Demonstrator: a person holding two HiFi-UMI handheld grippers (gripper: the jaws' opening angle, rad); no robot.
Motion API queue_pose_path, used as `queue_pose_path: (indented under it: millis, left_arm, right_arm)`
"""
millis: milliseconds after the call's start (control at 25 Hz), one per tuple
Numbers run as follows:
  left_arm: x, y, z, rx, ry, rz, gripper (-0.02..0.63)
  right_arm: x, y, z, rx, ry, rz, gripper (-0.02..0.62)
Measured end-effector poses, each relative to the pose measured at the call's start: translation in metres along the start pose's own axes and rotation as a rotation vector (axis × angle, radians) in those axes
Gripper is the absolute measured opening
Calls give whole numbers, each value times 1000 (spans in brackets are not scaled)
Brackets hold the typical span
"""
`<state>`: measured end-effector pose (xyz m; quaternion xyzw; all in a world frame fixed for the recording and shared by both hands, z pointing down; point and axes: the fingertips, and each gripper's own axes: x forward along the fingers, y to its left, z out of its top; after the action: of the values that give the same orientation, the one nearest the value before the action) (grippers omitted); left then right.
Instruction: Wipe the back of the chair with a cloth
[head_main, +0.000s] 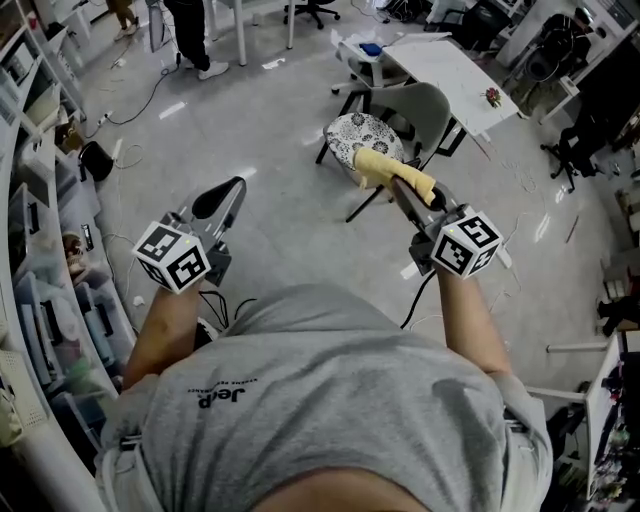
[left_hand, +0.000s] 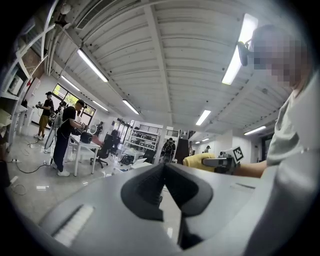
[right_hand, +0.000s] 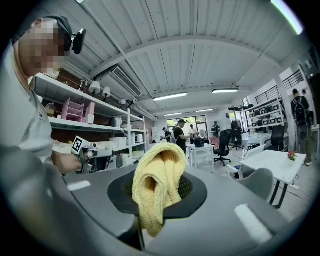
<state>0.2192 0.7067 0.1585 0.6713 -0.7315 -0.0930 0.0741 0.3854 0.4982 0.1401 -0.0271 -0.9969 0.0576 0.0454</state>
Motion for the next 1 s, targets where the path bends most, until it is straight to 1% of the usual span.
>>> queue_pose_path:
  millis: [200, 480, 720, 880, 1000]
  left_arm:
    - [9, -15, -1, 11, 6, 5, 58]
    - [30, -44, -5, 21, -7, 34, 58]
    - [56, -74, -17, 15, -6, 44, 58]
    - [70, -74, -19, 22, 14, 51, 58]
    - [77, -61, -16, 20, 19, 53, 58]
  right_arm:
    - [-10, -9, 6, 20, -2, 16, 54]
    - [-39, -29, 15, -4, -17, 57, 54]
    - [-61, -53, 11, -8, -15, 93, 54]
    - [-60, -74, 9, 9, -28, 100, 54]
    - [-46, -81, 7, 19, -23, 103, 54]
